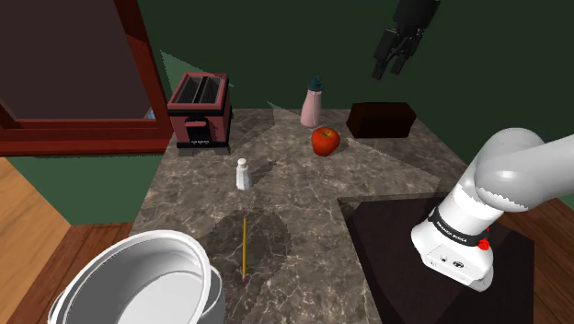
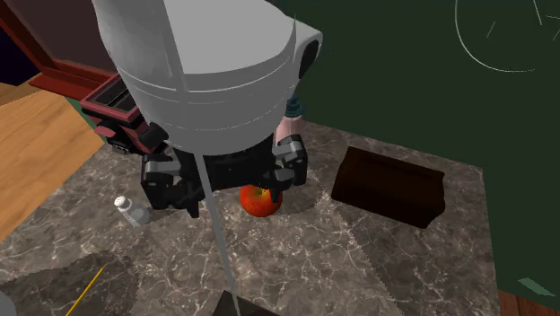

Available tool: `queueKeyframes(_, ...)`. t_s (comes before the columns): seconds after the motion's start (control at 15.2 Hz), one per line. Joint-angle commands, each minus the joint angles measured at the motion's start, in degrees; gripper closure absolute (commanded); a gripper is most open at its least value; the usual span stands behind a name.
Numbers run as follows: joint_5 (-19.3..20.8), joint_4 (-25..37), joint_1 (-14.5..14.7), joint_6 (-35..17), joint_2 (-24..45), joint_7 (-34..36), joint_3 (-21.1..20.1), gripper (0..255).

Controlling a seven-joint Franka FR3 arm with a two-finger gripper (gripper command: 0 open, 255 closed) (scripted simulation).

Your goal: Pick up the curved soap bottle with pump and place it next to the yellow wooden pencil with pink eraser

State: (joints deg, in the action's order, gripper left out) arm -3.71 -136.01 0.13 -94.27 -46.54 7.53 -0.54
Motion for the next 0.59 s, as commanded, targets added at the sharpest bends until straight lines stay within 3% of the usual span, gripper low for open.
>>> queueKeyframes(0.0,0.00,0.00,0.00,0.00,0.00,0.00,0.00,0)
queueKeyframes(0.53,3.13,7.58,-1.65,-7.02,16.97,-5.52,4.26,0)
